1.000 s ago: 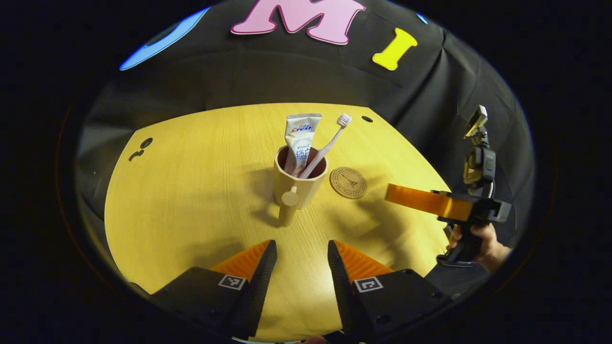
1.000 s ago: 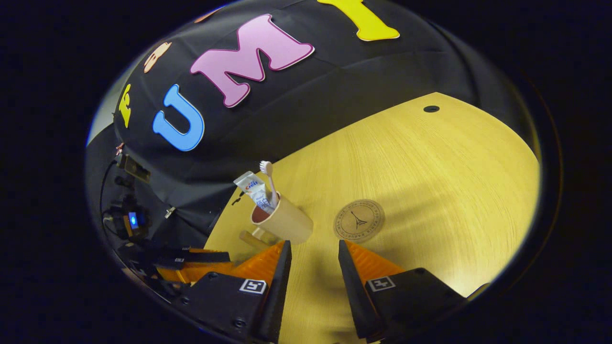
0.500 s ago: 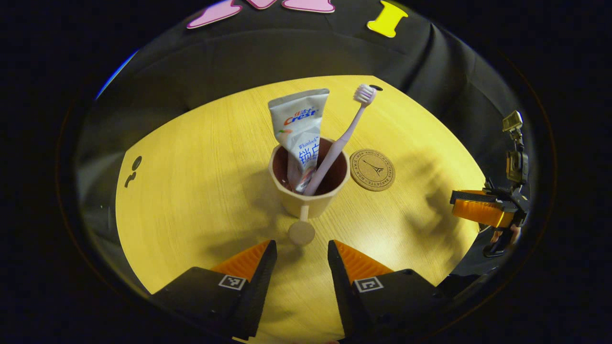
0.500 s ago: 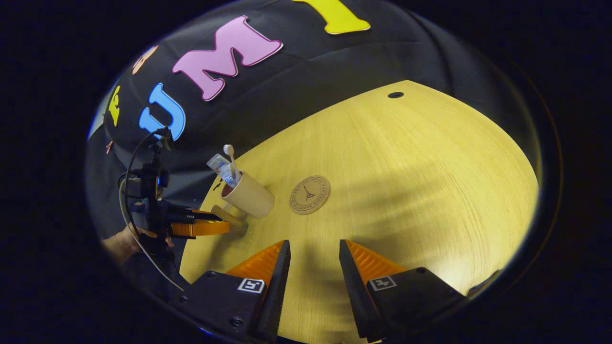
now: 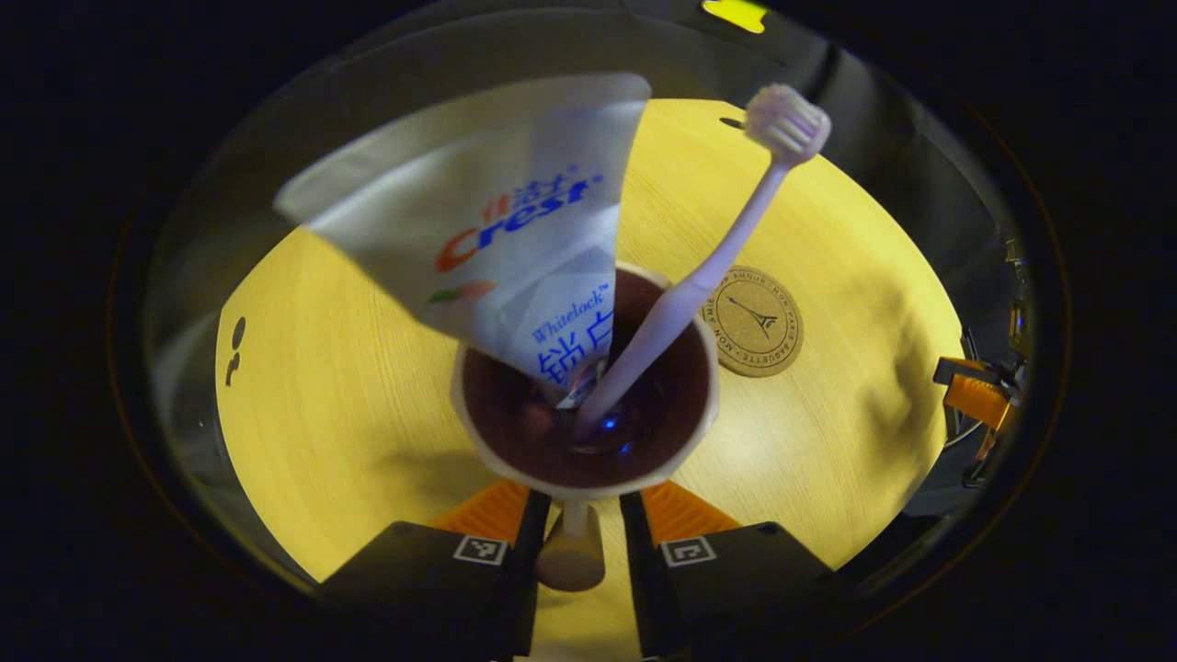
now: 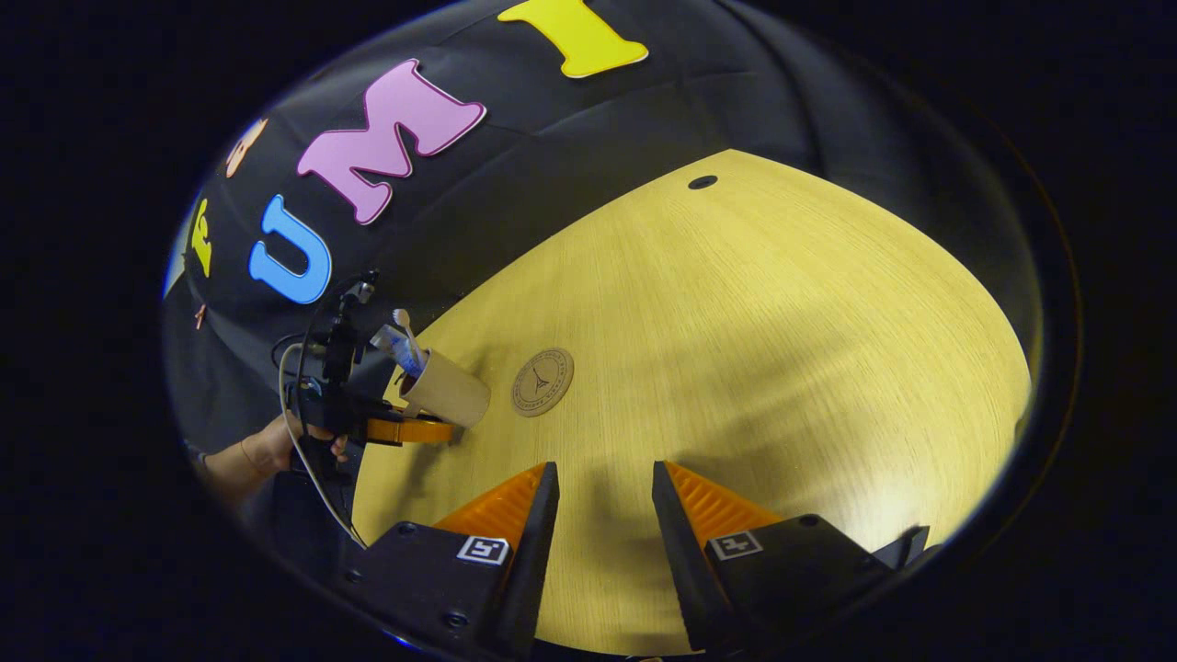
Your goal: Put the toothbrush and toothpaste on the desktop into the cup, then pick up the cup and place it on the coaster on the desktop.
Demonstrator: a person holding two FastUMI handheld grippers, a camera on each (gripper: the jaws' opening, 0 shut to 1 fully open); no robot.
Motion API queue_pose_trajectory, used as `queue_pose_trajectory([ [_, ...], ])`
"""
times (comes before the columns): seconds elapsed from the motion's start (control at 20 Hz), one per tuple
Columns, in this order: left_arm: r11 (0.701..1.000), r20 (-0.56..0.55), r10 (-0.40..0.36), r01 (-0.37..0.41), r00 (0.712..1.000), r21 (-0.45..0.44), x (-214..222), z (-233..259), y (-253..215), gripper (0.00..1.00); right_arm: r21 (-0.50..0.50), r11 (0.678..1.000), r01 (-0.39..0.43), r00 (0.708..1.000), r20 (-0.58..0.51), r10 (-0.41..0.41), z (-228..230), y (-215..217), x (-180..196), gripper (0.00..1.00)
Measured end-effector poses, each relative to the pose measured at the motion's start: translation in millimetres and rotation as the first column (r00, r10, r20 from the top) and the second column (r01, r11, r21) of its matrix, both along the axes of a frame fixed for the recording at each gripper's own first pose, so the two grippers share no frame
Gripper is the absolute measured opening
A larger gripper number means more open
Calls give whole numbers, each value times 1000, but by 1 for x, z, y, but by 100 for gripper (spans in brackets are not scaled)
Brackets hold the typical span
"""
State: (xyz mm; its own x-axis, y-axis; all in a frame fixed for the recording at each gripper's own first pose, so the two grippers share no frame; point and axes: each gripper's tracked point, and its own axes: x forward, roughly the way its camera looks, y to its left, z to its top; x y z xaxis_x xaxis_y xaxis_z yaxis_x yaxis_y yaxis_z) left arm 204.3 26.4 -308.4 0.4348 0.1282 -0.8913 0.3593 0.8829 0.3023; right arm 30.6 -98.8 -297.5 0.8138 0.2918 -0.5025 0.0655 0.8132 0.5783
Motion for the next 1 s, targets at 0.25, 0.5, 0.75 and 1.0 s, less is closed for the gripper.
queue_pose_trajectory([
  [0.25,1000,-65,22,-22,998,3,-2,-3,0,34,15,1000,-2,1000,-19,3,-8,0,-7,64],
  [0.5,1000,-30,6,-6,1000,-8,-1,2,-6,32,29,1000,-5,1000,-19,6,-7,3,-4,64],
  [0.75,1000,-3,3,-3,1000,-28,-5,8,-11,31,37,999,7,1000,-12,-7,-4,1,-5,64],
  [1.0,998,21,-54,55,998,-43,-9,24,-39,31,30,999,22,1000,-2,-22,1,-6,-9,64],
])
